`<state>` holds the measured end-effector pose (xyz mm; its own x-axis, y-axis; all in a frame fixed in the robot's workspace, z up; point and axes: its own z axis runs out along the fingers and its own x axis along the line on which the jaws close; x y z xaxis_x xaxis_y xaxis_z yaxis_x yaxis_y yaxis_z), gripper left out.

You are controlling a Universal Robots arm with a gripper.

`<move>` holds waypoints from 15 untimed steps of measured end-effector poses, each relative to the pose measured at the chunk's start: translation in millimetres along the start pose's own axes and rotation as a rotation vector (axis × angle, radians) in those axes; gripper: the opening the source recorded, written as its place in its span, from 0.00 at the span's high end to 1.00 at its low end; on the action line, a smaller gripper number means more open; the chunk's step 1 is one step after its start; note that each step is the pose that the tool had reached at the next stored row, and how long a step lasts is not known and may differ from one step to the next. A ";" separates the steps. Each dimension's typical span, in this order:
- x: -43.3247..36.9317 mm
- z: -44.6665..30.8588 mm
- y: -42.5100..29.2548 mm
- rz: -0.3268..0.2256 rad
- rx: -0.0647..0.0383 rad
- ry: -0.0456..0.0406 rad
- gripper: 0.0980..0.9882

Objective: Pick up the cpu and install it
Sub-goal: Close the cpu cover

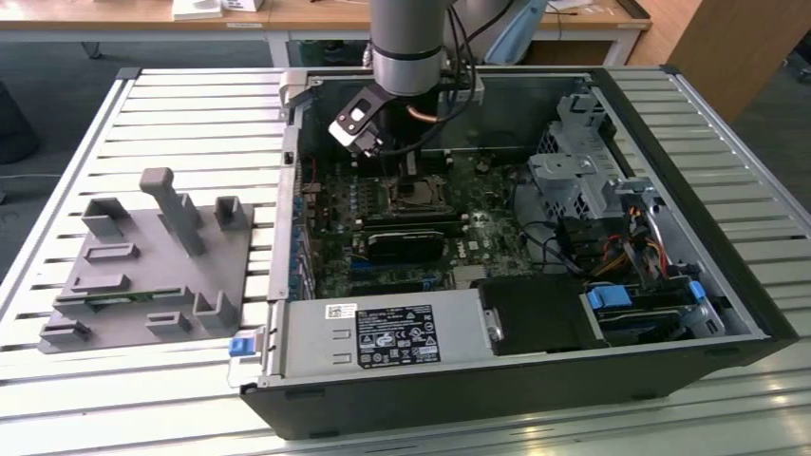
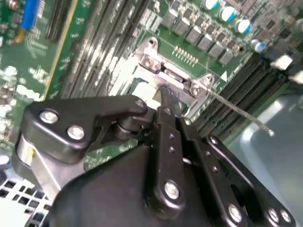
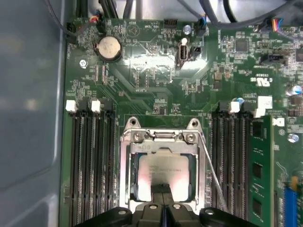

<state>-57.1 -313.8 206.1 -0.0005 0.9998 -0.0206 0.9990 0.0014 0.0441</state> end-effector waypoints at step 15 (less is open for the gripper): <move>-0.3 -2.9 14.9 0.000 0.000 -0.0005 0.99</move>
<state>-42.3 -314.0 209.6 -0.0005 0.9998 -0.0211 0.9990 0.0015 0.0438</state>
